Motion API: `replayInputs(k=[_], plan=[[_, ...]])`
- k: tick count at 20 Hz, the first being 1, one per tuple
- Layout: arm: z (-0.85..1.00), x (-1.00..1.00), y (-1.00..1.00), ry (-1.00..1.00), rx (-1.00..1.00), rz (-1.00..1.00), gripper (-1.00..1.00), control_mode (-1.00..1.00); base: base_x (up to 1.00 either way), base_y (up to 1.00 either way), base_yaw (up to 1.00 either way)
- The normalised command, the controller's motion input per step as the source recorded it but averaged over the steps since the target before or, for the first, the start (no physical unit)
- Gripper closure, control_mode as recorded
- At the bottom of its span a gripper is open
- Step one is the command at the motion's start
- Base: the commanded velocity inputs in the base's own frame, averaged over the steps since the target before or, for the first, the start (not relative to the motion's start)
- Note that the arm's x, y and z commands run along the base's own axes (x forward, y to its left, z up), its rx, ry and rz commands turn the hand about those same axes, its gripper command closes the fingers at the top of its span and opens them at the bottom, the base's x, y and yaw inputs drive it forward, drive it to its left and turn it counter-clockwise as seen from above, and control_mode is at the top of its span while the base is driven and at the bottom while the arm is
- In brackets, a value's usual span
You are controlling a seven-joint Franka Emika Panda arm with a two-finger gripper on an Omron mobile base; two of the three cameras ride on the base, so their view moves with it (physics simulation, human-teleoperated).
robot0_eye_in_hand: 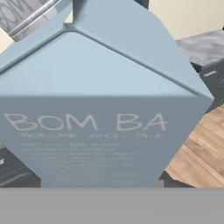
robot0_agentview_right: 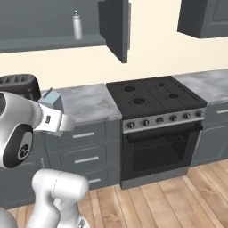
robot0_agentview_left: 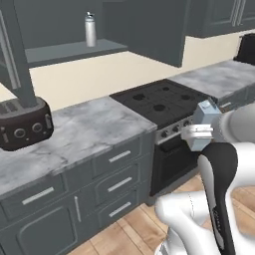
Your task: Pick the milk, water bottle from the counter and place them in the open cabinet.
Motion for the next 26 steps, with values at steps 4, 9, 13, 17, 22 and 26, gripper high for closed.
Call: replayInputs(k=[4,9,13,17,22,26], plan=[[0.0,0.0,0.0,0.0,0.0,0.0,1.0,1.0,0.36,0.21,0.37],[0.0,0.0,0.0,0.0,0.0,0.0,1.0,1.0,0.16,0.1,0.35],[0.0,0.0,0.0,0.0,0.0,0.0,1.0,1.0,0.08,0.0,0.35],[0.0,0.0,0.0,0.0,0.0,0.0,1.0,1.0,0.04,0.0,0.27],[0.0,0.0,0.0,0.0,0.0,0.0,1.0,1.0,0.15,0.0,0.26],[0.0,0.0,0.0,0.0,0.0,0.0,1.0,1.0,0.12,0.0,0.25]])
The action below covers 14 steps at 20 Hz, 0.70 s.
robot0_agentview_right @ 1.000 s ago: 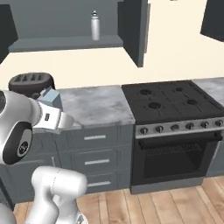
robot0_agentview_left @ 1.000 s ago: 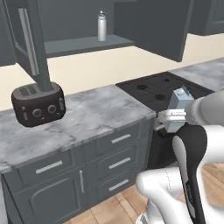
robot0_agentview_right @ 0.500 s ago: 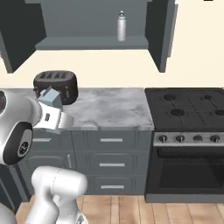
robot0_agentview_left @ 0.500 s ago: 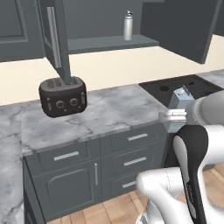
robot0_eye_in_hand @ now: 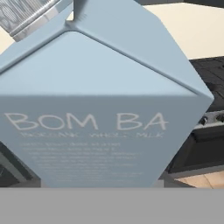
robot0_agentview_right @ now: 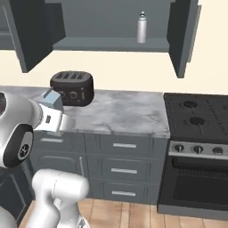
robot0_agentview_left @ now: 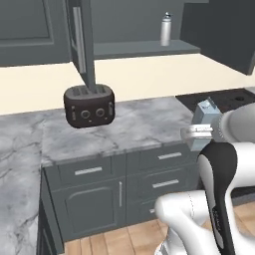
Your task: Pick the milk, water bottle from the counter and place them in the open cabinet.
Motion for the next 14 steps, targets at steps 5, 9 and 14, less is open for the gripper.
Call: replayInputs(k=[5,9,14], plan=[[0.0,0.0,0.0,0.0,0.0,0.0,1.0,1.0,0.28,0.01,0.22],[0.0,0.0,0.0,0.0,0.0,0.0,1.0,1.0,0.36,0.0,0.22],[0.0,0.0,0.0,0.0,0.0,0.0,1.0,1.0,0.45,0.0,0.17]])
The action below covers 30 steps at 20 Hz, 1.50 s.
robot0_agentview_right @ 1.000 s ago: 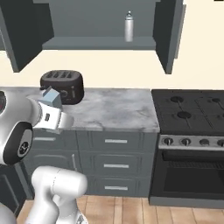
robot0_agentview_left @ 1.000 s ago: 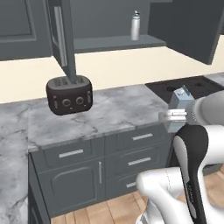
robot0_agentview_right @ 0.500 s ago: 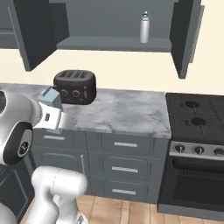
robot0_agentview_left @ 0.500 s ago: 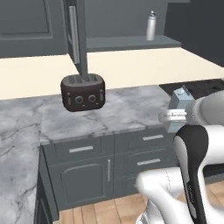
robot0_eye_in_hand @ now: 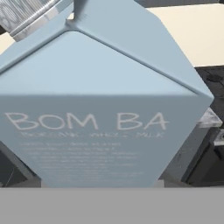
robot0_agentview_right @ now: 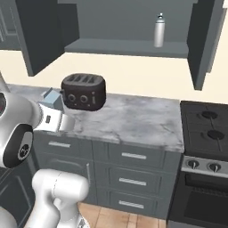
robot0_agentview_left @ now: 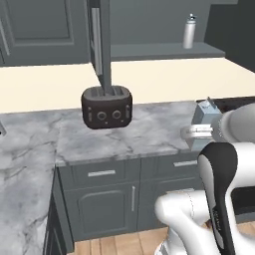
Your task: Pick the milk, water bottle from the counter and place them in the open cabinet.
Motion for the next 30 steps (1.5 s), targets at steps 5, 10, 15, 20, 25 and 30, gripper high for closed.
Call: replayInputs(k=[5,10,15,20,25,30], plan=[[0.0,0.0,0.0,0.0,0.0,0.0,1.0,1.0,0.49,-0.01,0.11],[0.0,0.0,0.0,0.0,0.0,0.0,1.0,1.0,0.4,-0.05,0.03],[0.0,0.0,0.0,0.0,0.0,0.0,1.0,1.0,0.41,-0.09,0.0],[0.0,0.0,0.0,0.0,0.0,0.0,1.0,1.0,0.45,-0.14,0.0],[0.0,0.0,0.0,0.0,0.0,0.0,1.0,1.0,0.5,-0.16,0.0],[0.0,0.0,0.0,0.0,0.0,0.0,1.0,1.0,0.52,-0.21,-0.02]])
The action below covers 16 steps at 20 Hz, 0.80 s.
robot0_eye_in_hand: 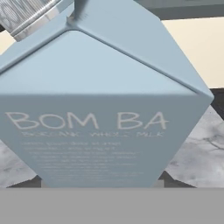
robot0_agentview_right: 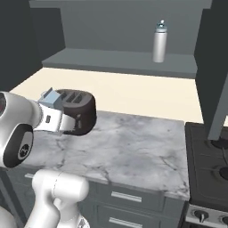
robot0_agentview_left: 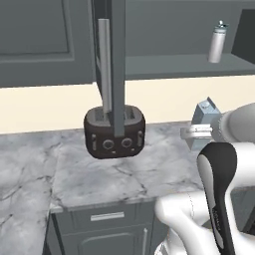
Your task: Pick the milk, water bottle from the counter and place them in the open cabinet.
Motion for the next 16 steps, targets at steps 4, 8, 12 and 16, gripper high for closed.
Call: replayInputs(k=[4,8,12,16], plan=[[0.0,0.0,0.0,0.0,0.0,0.0,1.0,1.0,0.48,-0.21,-0.02],[0.0,0.0,0.0,0.0,0.0,0.0,1.0,1.0,0.44,-0.21,-0.01],[0.0,0.0,0.0,0.0,0.0,0.0,1.0,1.0,0.17,-0.02,0.0],[0.0,0.0,0.0,0.0,0.0,0.0,1.0,1.0,0.0,0.0,0.0]])
